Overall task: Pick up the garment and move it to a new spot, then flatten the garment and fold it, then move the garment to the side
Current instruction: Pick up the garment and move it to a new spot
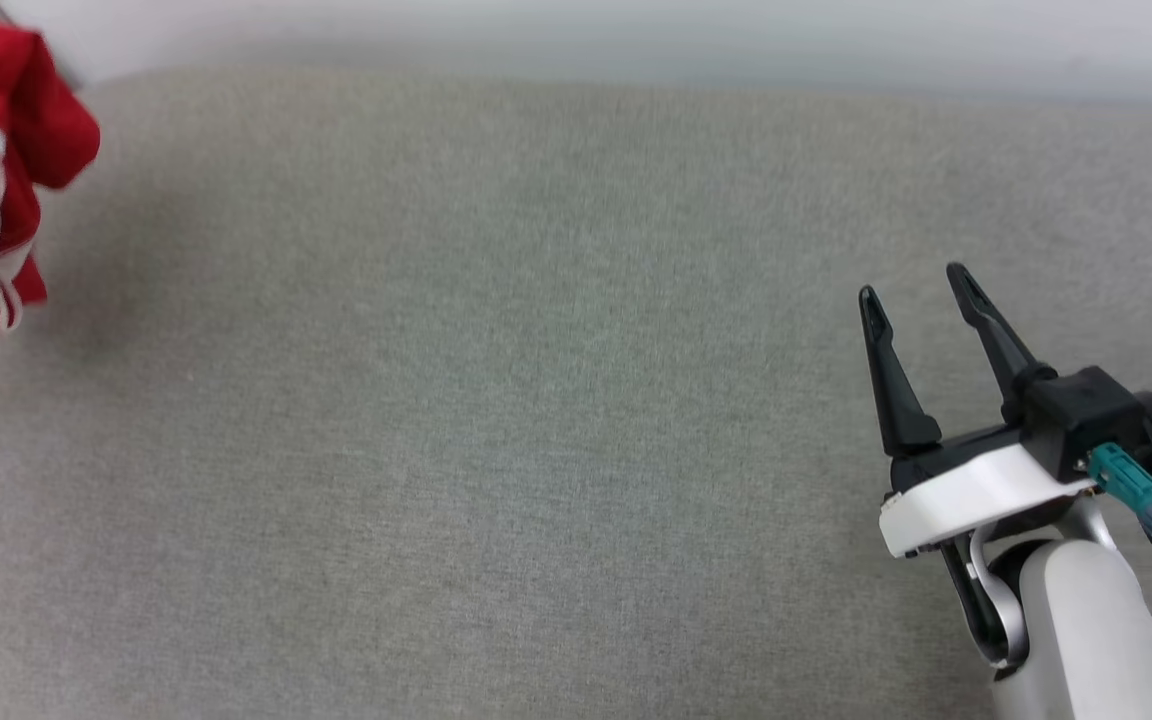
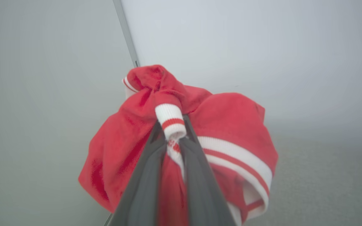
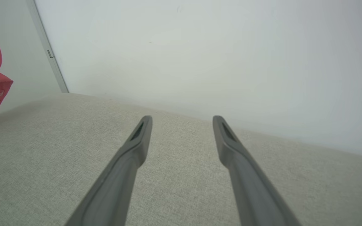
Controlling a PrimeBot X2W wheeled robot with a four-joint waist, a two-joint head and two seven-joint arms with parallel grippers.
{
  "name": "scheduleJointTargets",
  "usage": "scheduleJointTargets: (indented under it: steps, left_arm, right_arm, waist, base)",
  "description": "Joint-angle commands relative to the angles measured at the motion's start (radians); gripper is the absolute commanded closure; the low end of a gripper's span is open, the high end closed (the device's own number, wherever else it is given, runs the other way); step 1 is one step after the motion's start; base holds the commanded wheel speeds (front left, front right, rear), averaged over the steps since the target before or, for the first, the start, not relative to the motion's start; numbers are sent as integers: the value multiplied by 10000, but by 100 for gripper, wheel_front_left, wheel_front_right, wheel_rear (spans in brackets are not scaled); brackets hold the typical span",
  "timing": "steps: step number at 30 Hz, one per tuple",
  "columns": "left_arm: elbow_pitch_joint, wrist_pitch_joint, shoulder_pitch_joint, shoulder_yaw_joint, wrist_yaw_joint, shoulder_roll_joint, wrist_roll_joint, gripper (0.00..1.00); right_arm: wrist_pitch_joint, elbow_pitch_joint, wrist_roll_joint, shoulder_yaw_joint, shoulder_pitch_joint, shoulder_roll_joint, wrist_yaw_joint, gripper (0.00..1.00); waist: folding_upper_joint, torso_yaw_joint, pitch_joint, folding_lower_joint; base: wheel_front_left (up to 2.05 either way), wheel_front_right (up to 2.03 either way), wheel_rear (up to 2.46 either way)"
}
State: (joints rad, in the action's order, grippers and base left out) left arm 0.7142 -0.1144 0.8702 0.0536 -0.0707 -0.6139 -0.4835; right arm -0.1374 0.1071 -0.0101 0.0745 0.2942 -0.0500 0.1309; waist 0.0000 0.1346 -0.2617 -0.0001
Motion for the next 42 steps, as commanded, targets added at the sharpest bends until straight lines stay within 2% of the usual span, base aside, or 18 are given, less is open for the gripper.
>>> scheduleJointTargets:
  steps: [1, 6, 12, 20, 21, 27, 33, 34, 35, 36, 37, 42]
  left_arm:
    - [-154, 457, 172, 163, -70, 229, 134, 100]
    - [-637, 1282, 169, 624, 11, 812, 452, 100]
    - [-1562, 1764, -296, 1376, -22, 1769, 671, 100]
    - [-2816, 2028, -1276, 2426, -23, 3444, 574, 100]
    - [-2816, 2028, -1276, 2426, -23, 3444, 574, 100]
    - [-3031, 1947, -2557, 3675, -194, 4548, 598, 100]
    - [-2748, 1631, -4119, 4912, -376, 4898, 657, 100]
    - [-2676, 1587, -4333, 5075, -415, 4896, 619, 96]
    - [-2640, 1564, -4503, 5223, -407, 4868, 714, 61]
    - [-2626, 1583, -4644, 5321, -400, 4878, 736, 16]
    - [-2636, 1664, -4724, 5394, -404, 4899, 757, 0]
    - [-3155, 2569, -4717, 5272, -111, 4924, 949, 0]
  right_arm:
    - [-19, -32, -110, -78, -241, -5, -3, 0]
    - [125, -198, -321, -213, -642, -7, -4, 0]
    - [374, -515, -312, -425, -1019, -1, -3, 0]
    - [529, -857, -396, -567, -1227, -2, -3, 0]
    - [529, -857, -396, -567, -1227, -2, -3, 0]
    - [466, -951, -528, -606, -1308, -2, -3, 0]
    - [346, -914, -652, -654, -1195, -5, -3, 0]
    - [321, -885, -672, -649, -1176, -4, -3, 0]
    - [312, -865, -713, -613, -1148, -2, -3, 0]
    - [310, -836, -704, -598, -1134, -4, -3, 0]
    - [303, -824, -726, -622, -1132, -5, -4, 0]
    - [225, -680, -840, -607, -1161, -7, -3, 0]
  waist:
    - [0, -116, 782, 1]
    - [0, -622, 1336, 1]
    - [0, -1456, 1543, 1]
    - [0, -2595, 1252, 1]
    - [0, -2595, 1252, 1]
    - [0, -3064, 924, 1]
    - [0, -3139, 663, 1]
    - [0, -3129, 652, 1]
    - [0, -3120, 630, 1]
    - [0, -3098, 620, 1]
    - [0, -3040, 605, 1]
    - [0, -2729, 718, 1]
  base:
    - [0, 0, 0]
    - [0, 0, 0]
    - [0, 0, 0]
    - [0, 0, 0]
    - [0, 0, 0]
    - [0, 0, 0]
    - [0, 0, 0]
    - [0, 0, 0]
    - [0, 0, 0]
    - [0, 0, 0]
    - [0, 0, 0]
    - [0, 0, 0]
